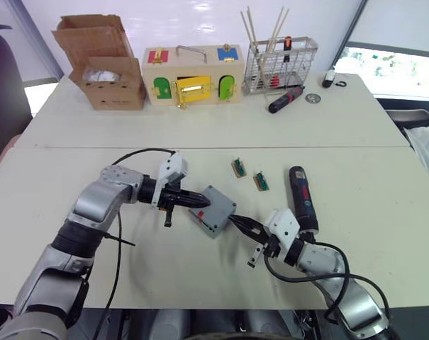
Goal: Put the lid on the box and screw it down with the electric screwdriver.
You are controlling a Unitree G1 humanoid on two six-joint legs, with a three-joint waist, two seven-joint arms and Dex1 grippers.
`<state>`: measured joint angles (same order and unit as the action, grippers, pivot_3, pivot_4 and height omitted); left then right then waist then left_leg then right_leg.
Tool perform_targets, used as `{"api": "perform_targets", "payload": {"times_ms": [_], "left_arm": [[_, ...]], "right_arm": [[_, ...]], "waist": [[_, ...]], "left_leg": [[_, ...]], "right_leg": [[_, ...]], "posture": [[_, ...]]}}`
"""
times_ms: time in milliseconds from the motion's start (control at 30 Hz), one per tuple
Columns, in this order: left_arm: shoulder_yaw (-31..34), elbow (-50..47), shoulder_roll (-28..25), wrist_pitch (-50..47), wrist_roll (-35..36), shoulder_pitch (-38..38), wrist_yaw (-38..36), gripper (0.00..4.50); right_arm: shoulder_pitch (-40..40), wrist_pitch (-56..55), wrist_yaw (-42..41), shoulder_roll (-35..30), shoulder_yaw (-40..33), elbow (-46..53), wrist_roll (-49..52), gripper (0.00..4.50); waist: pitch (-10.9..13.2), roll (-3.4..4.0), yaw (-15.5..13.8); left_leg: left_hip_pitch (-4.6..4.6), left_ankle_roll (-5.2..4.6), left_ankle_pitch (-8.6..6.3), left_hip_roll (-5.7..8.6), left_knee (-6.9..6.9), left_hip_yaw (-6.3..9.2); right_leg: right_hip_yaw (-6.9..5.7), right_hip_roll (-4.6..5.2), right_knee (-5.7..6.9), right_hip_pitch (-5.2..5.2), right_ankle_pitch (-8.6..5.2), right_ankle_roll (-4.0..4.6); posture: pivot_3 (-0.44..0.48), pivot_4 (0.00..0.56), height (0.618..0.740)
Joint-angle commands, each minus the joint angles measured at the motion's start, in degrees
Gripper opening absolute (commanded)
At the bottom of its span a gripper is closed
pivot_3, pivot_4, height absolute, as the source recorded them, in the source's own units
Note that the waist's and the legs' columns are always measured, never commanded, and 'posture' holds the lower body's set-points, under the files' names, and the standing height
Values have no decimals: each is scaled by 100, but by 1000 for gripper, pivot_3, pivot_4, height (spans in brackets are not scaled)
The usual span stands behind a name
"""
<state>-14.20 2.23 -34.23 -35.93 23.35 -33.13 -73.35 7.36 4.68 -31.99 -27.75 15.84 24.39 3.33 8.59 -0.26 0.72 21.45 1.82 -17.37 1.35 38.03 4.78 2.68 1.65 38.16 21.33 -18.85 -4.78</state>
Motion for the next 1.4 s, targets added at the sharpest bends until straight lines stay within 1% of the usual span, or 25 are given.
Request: {"api": "perform_targets", "payload": {"times_ms": [33,200,367,433,567,667,800,933,1167,1400], "left_arm": [[291,-67,-25,-214,259,-253,-41,37],[506,-94,-6,-528,556,-490,-43,37],[446,-140,-51,-545,541,-439,-50,37],[523,137,-9,-389,385,-528,125,37],[585,1192,125,294,-141,-840,603,37],[422,1637,152,722,-403,-874,510,37],[306,1853,301,965,-564,-885,385,37],[195,1853,355,1078,-693,-809,234,37],[161,1365,324,791,-611,-561,29,37],[218,1239,340,606,-584,-509,-4,37]], "right_arm": [[-5,-118,-40,23,-35,88,-29,42],[22,-135,-61,14,-60,82,-51,42],[43,-127,-69,23,-92,95,-67,42],[50,-121,-72,12,-123,116,-65,42],[67,-75,-67,-8,-234,224,-14,42],[44,-7,-77,3,-268,315,22,42],[7,52,-97,21,-267,348,24,42],[24,94,-96,39,-247,389,6,42],[30,201,-66,113,-208,490,14,42],[-37,273,-106,159,-195,518,37,42]], "waist": [[5,0,2],[8,0,6],[12,3,2],[13,3,1],[15,1,-10],[16,1,0],[17,1,-10],[19,0,-2],[19,0,4],[19,0,0]], "left_leg": [[2,0,0,0,0,0],[4,0,0,0,-1,0],[6,1,0,0,-1,-1],[5,1,0,0,-1,0],[5,1,0,1,-1,0],[6,1,0,3,-1,-1],[13,1,0,3,-4,-1],[14,2,1,3,-3,-2],[14,2,0,2,-3,-1],[13,2,1,3,-3,-1]], "right_leg": [[0,-1,0,3,0,0],[0,-1,0,6,0,0],[0,0,-1,6,0,0],[0,0,-1,6,0,0],[-1,-1,-1,7,0,0],[-1,0,-1,9,0,-1],[-1,0,-2,15,0,-1],[-1,2,-2,14,0,-1],[-1,2,-1,15,0,-1],[-1,2,-2,14,0,-1]], "posture": [[0,150,740],[0,150,740],[0,150,740],[0,150,740],[0,150,740],[0,150,740],[0,150,740],[0,150,740],[0,150,740],[0,150,740]]}}
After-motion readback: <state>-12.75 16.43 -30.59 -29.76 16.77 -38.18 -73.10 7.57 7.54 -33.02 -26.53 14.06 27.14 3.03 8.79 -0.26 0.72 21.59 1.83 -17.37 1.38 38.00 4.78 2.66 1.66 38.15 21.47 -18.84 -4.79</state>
